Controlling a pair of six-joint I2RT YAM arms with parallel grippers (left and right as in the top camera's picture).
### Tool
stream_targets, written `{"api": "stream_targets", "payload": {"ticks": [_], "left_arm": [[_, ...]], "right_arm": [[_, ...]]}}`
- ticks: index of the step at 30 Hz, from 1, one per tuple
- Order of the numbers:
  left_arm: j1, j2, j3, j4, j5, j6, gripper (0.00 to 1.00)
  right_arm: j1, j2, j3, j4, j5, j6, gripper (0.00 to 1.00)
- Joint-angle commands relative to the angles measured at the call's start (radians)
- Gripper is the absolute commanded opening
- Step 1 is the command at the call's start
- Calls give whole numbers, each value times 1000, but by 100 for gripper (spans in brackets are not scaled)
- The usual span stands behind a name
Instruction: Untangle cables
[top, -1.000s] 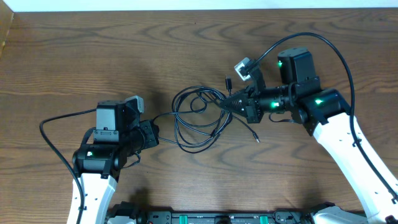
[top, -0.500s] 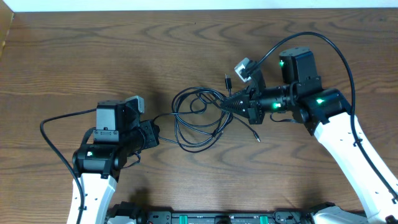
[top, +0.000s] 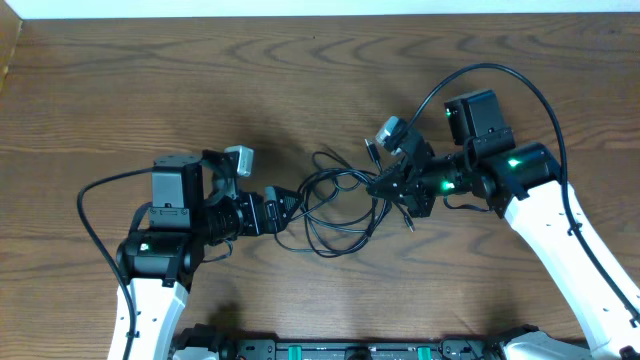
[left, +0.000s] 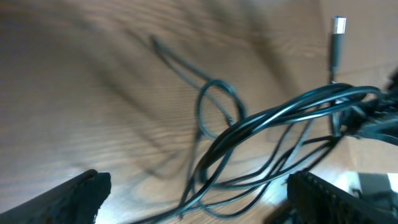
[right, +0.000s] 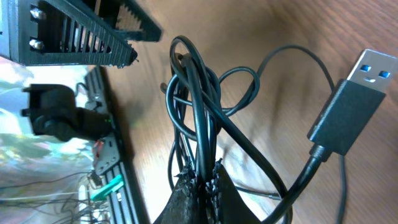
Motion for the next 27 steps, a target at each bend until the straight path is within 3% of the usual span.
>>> {"api": "stream_targets", "payload": {"ticks": [1, 6, 9, 10, 11, 15, 17, 20, 27], "left_arm": [[-10, 2, 5, 24, 101, 81, 89], [-52, 2, 5, 36, 89, 82, 81], [-83, 2, 5, 38, 20, 81, 58], [-91, 2, 5, 37, -15, 81, 43], [-97, 2, 5, 37, -43, 80, 36], [-101, 2, 5, 29, -220, 20, 19], [-101, 2, 5, 21, -347, -68, 8], [-101, 2, 5, 9, -454, -171, 8], [-101, 2, 5, 10, -462, -261, 7]], "right_arm": [[12, -10, 0, 3, -152, 22, 1], [12, -10, 0, 3, -301, 42, 1], [12, -10, 0, 3, -359, 42, 1], [12, -10, 0, 2, -362, 43, 1], [12, -10, 0, 0, -356, 42, 1], [12, -10, 0, -18, -164, 78, 1], [12, -10, 0, -37, 124, 218, 1], [12, -10, 0, -74, 446, 388, 1], [12, -10, 0, -84, 554, 427, 1]]}}
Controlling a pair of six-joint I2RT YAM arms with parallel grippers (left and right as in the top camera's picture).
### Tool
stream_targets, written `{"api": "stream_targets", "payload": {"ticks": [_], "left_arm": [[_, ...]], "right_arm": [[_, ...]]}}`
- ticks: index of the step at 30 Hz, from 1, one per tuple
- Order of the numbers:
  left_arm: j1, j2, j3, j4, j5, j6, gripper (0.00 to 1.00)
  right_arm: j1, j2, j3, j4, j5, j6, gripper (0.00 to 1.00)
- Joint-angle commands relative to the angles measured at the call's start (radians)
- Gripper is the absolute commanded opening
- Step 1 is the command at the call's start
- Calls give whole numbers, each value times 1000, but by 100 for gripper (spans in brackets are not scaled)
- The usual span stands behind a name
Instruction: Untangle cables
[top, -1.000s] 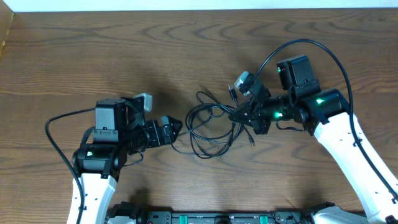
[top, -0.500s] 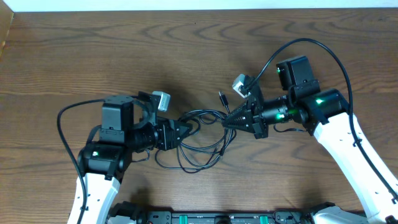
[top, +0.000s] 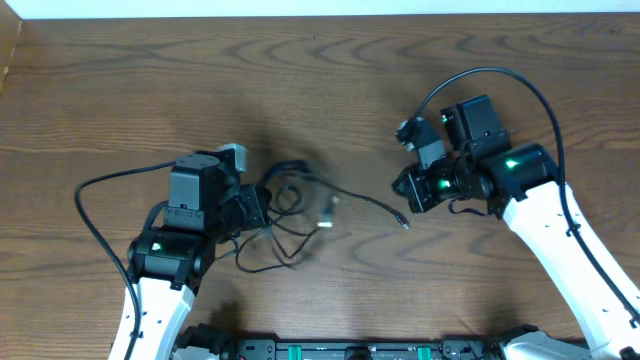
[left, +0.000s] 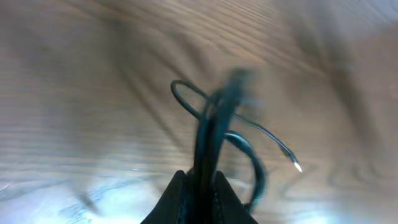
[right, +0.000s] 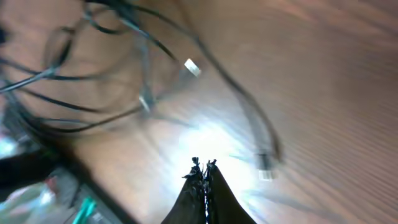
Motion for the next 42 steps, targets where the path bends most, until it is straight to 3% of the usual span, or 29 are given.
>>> {"api": "stream_targets", "payload": {"ticks": [1, 6, 9, 11, 13, 17, 22, 29, 38, 42], "left_arm": [[3, 0, 5, 2, -79, -105, 8], [3, 0, 5, 3, -42, -115, 8], [3, 0, 5, 7, 27, -39, 8], [3, 0, 5, 20, 115, 38, 8], [3, 0, 5, 68, 301, 129, 8], [3, 0, 5, 170, 499, 201, 8], [3, 0, 5, 201, 459, 201, 8], [3, 2, 5, 202, 456, 201, 8], [3, 13, 5, 201, 456, 201, 8], [3, 18, 5, 190, 456, 201, 8]], "right_arm": [[-2, -10, 0, -2, 188, 102, 1], [-2, -10, 0, 11, 173, 164, 1], [-2, -10, 0, 22, 122, 164, 9], [-2, -10, 0, 31, 90, 172, 14], [-2, -10, 0, 46, 33, 262, 19], [-2, -10, 0, 82, -128, 359, 27], [3, -10, 0, 129, -311, 435, 41], [121, -8, 0, 182, -227, 690, 35], [310, 87, 0, 193, -13, 993, 35], [330, 166, 0, 300, -13, 1003, 35]]}}
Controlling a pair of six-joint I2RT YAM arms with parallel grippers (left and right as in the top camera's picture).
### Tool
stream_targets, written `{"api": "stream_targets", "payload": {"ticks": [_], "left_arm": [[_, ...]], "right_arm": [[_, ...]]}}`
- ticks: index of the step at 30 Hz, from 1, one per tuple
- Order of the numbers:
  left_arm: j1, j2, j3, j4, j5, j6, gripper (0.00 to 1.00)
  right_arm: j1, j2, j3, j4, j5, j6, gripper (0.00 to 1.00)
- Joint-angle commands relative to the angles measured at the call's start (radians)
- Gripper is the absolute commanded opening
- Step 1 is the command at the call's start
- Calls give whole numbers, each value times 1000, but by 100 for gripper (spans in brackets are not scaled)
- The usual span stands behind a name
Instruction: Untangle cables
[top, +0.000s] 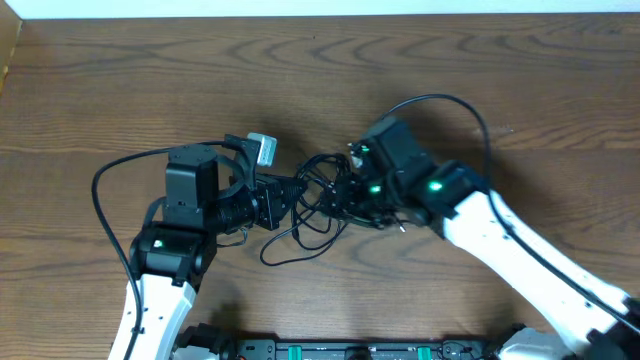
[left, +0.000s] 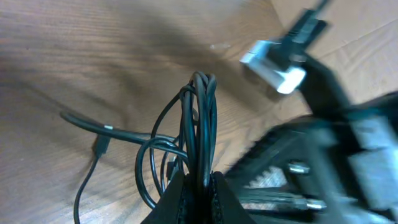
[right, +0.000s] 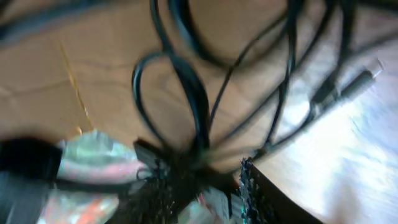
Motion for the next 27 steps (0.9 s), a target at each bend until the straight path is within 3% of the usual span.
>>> {"api": "stream_targets", "payload": {"ticks": [1, 3, 6, 9, 12, 19, 27], "left_arm": [[2, 4, 5, -5, 27, 25, 8], [2, 5, 5, -10, 27, 25, 8], [2, 5, 5, -21, 27, 25, 8], [2, 5, 5, -26, 13, 25, 8], [2, 5, 5, -35, -94, 18, 8], [2, 6, 5, -130, -640, -323, 8], [2, 6, 5, -130, -673, -493, 8]], "right_arm": [[15, 79, 0, 93, 48, 82, 34], [16, 111, 0, 153, 49, 82, 27], [15, 138, 0, 180, 49, 108, 1], [15, 138, 0, 167, 57, 77, 1], [14, 114, 0, 162, 57, -11, 1], [-11, -105, 0, 111, 129, -322, 1], [3, -279, 0, 28, 107, -526, 1]]}}
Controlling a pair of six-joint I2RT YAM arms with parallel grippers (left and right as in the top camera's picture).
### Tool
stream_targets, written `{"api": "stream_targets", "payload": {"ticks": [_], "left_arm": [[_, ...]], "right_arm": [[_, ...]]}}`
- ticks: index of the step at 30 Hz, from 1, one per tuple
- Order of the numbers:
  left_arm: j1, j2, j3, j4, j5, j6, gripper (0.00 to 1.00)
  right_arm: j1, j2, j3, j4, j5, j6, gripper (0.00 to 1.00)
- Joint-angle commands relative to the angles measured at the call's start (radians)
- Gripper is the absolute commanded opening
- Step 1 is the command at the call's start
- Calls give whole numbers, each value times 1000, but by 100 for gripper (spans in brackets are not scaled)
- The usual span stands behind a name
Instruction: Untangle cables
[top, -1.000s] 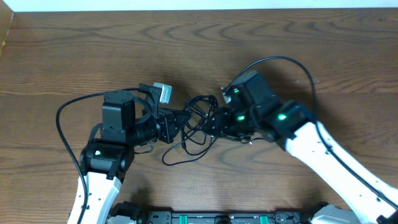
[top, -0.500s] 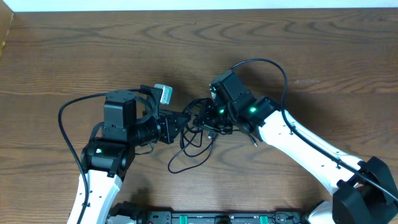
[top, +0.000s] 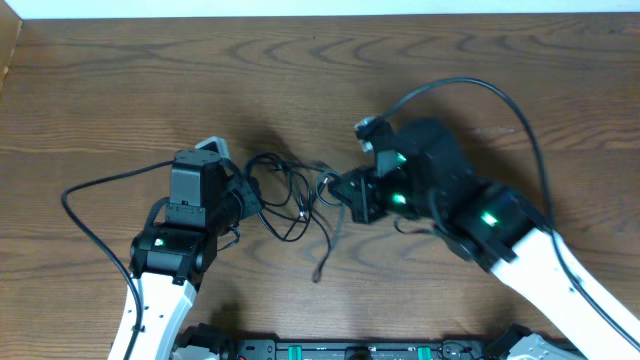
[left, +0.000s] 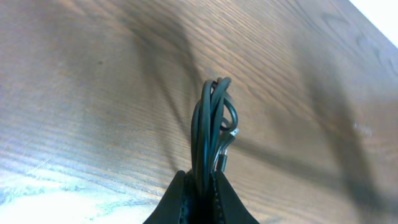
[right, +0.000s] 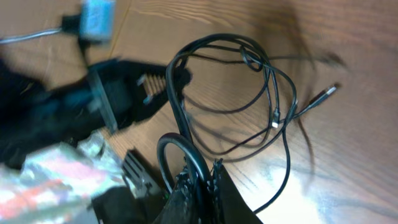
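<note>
A tangle of thin black cables (top: 295, 195) lies on the wooden table (top: 300, 60) between the two arms. My left gripper (top: 248, 195) is shut on a bunch of strands (left: 210, 118) at the tangle's left side; in its wrist view the left gripper (left: 201, 180) pinches them upright. My right gripper (top: 340, 190) is shut on a cable loop (right: 185, 146) at the tangle's right side, where the right gripper (right: 200, 169) looks across the remaining loops (right: 267, 81) toward the left gripper (right: 134, 93). One loose end (top: 318, 272) trails toward the front.
The right arm's own thick black lead (top: 470, 90) arches over the table behind it. The left arm's lead (top: 95, 190) loops out to the left. A dark base rail (top: 330, 350) runs along the front edge.
The left gripper has drawn back to the left with its bunch. The right gripper, then spread around strands beside it, is now shut on a loop. One cable end now trails frontward.
First my right gripper held the bundle with the left open beside it. Then the left was shut on the bundle at the left and the right was shut on nothing, far right. The right came back into the tangle. Now both hold cables, a short way apart.
</note>
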Motion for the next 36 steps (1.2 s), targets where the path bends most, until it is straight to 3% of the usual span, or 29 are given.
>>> {"api": "stream_targets", "payload": {"ticks": [1, 5, 9, 12, 14, 20, 24, 28, 30, 32, 36], "left_arm": [[4, -1, 5, 3, -71, -107, 8], [4, -1, 5, 2, -72, -111, 8], [4, -1, 5, -3, -80, -141, 8], [4, -1, 5, -26, -117, -141, 8], [4, -1, 5, -36, -131, -141, 8], [4, -1, 5, -35, -129, -141, 8], [4, -1, 5, -24, -43, -105, 8], [4, -1, 5, 35, 171, 115, 8], [4, -1, 5, 64, 293, 213, 8], [4, -1, 5, 95, 422, 306, 8], [4, -1, 5, 132, 575, 397, 8]], "right_arm": [[3, -21, 3, -61, 31, -135, 1], [2, -18, 3, -218, 261, -67, 1], [-2, -19, 3, -570, 853, 331, 1], [-33, -19, 3, -795, 1078, 633, 1], [-66, -19, 3, -870, 1117, 736, 1], [-128, -18, 3, -838, 1070, 715, 1], [-134, -12, 3, -766, 1017, 712, 20], [-134, -8, 3, -731, 1001, 696, 48], [-134, -8, 3, -711, 978, 695, 58], [-134, -8, 3, -680, 929, 691, 63], [-134, -8, 3, -546, 778, 492, 68]]}}
